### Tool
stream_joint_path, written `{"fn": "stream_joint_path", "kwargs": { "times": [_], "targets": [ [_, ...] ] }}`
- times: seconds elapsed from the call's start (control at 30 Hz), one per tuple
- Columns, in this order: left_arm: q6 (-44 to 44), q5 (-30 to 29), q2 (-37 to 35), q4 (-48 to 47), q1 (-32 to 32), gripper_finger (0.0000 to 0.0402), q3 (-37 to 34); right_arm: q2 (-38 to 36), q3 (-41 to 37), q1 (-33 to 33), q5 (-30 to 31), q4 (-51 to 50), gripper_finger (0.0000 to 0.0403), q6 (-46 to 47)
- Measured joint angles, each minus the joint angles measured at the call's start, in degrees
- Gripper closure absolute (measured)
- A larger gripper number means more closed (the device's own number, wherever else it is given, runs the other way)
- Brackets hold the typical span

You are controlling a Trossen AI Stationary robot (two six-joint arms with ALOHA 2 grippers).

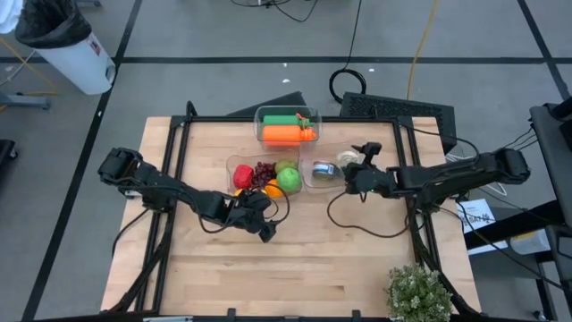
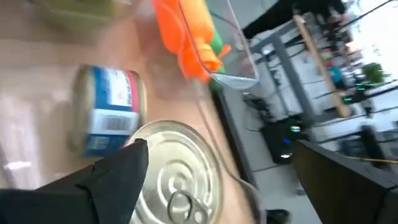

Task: Pick & Place Food Item
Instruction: Return to Home Position

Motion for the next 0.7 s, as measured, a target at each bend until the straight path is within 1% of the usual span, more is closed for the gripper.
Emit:
{"fn": "stream_joint_path", "kwargs": {
  "times": [0.07,0.17,0.2,0.23,0.3,0.33,0.4,0.47,0.5,0.57,0.63,0.7],
  "targets": [
    [0.03,0.19,0.0,-0.04,-0.02,0.0009,0.0,-0.42,0.0,0.03,-1.48,0.14,0.0027,0.88],
    [2.04,2.73,-0.14,-1.41,0.32,0.0009,0.02,-1.7,0.0,0.22,-1.95,3.03,0.0027,-0.65],
    [2.3,3.61,-0.96,-2.97,0.44,0.0009,0.02,-2.42,0.0,0.24,-0.94,4.55,0.0027,-1.95],
    [2.28,3.07,-2.3,-4.88,0.46,0.0009,0.0,-3.39,0.0,0.43,1.0,5.7,0.0027,-2.23],
    [1.8,-0.96,-6.2,-7.51,-0.03,0.0009,0.05,-5.89,0.0,1.25,5.66,6.78,0.0027,0.18],
    [1.44,-3.62,-8.55,-9.59,-0.51,0.0009,0.09,-7.35,0.0,1.53,6.93,7.05,0.0027,2.4],
    [2.03,-7.65,-12.87,-15.03,-1.36,0.0009,0.09,-10.1,0.0,1.98,6.06,6.79,0.0028,6.63],
    [5.41,-8.85,-17.18,-19.74,-1.75,0.0009,0.09,-12.43,0.0,2.05,2.01,6.01,0.0028,10.97],
    [6.23,-9.01,-19.25,-22.04,-1.73,0.0009,0.07,-13.39,0.0,2.04,-1.28,5.9,0.0028,13.03],
    [4.45,-8.07,-22.74,-24.76,-1.77,0.0009,0.07,-15.4,0.0,2.03,-8.11,4.68,0.0028,16.26],
    [3.85,-7.98,-24.47,-25.09,-2.95,0.0009,-0.17,-16.99,0.0,2.03,-15.03,3.56,0.0028,17.78],
    [6.67,-9.31,-26.5,-22.78,-5.67,0.0009,-1.75,-18.83,0.0,2.05,-21.39,1.31,0.0028,18.66]
  ]
}}
